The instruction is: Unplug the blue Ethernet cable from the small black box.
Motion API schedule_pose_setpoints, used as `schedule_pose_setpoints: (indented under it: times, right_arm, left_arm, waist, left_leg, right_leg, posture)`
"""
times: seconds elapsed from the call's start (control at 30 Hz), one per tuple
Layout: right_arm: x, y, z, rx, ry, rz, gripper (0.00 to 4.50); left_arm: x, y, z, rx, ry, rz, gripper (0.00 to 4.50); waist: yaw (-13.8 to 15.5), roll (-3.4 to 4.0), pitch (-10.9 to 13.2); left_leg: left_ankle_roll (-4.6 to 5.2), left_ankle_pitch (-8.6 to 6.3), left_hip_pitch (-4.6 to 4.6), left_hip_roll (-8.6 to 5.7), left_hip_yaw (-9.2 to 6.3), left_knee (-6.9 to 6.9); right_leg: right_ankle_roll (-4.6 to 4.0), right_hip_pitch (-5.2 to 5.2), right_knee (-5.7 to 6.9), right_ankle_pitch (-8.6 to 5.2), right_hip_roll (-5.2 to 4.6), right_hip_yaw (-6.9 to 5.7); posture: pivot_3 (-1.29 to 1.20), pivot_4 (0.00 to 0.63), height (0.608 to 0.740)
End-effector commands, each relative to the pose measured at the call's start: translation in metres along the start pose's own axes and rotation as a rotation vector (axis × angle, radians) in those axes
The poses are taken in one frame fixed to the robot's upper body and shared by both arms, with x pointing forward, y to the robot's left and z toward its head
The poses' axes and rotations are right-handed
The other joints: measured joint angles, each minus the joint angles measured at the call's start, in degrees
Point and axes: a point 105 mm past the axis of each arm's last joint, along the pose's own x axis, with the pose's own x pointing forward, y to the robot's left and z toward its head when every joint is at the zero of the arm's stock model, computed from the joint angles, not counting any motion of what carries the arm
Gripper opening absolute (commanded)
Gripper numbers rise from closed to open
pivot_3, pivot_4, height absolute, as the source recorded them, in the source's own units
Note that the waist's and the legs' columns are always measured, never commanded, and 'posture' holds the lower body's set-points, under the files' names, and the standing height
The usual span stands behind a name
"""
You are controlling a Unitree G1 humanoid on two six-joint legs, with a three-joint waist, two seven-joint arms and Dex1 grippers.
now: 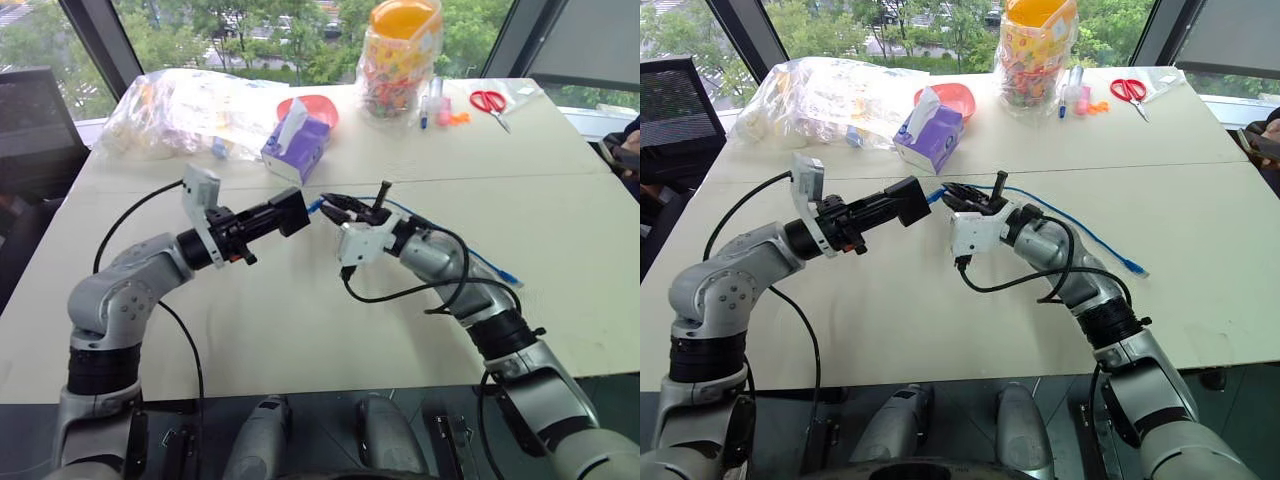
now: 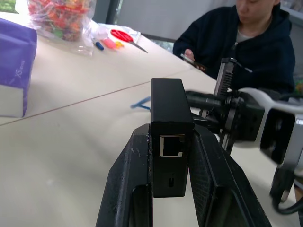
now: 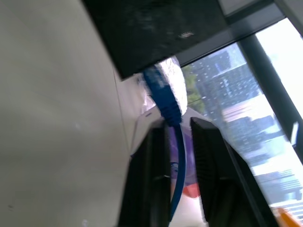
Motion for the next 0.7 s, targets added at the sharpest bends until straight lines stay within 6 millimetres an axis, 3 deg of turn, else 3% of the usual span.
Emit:
schedule_pose_setpoints:
  times: [0.03,0.23,0.4,0.7]
  right_arm:
    - [0.001,-0.014,0.041,0.148,-0.177,0.151,2.47]
    - [-0.02,-0.019,0.067,0.629,-0.28,0.564,2.47]
    - [-0.032,-0.014,0.088,0.89,-0.324,0.815,2.47]
    - [-0.024,-0.005,0.086,1.064,-0.322,0.916,2.47]
  left_arm:
    - [-0.005,-0.015,0.002,0.006,0.031,-0.122,0.45]
    - [-0.02,-0.03,0.011,0.033,0.086,-0.29,0.45]
    - [-0.022,-0.039,0.014,0.039,0.105,-0.351,0.45]
    - [-0.028,-0.051,0.025,0.062,0.099,-0.391,0.45]
  waist:
    - [0.07,0.0,0.0]
    - [0.19,-0.01,0.06]
    - [0.27,-0.02,0.06]
    - [0.11,-0.01,0.07]
  left_leg:
    - [0.0,0.0,0.0,0.0,-0.01,0.0]
    - [0.06,-0.04,-0.02,0.01,-0.05,-0.02]
    - [0.08,-0.06,-0.03,0.03,-0.08,-0.05]
    - [0.11,-0.08,-0.2,0.02,-0.04,-0.15]
  right_leg:
    - [0.0,0.0,0.0,0.0,0.0,-0.01]
    - [-0.02,0.05,-0.11,-0.02,0.0,-0.06]
    - [-0.18,0.04,-0.18,-0.11,-0.01,-0.12]
    - [0.01,-0.16,-0.25,-0.01,-0.02,-0.12]
  posture:
    - [0.0,0.15,0.726]
    - [0.0,0.15,0.726]
    - [0.0,0.15,0.726]
    - [0.0,0.15,0.726]
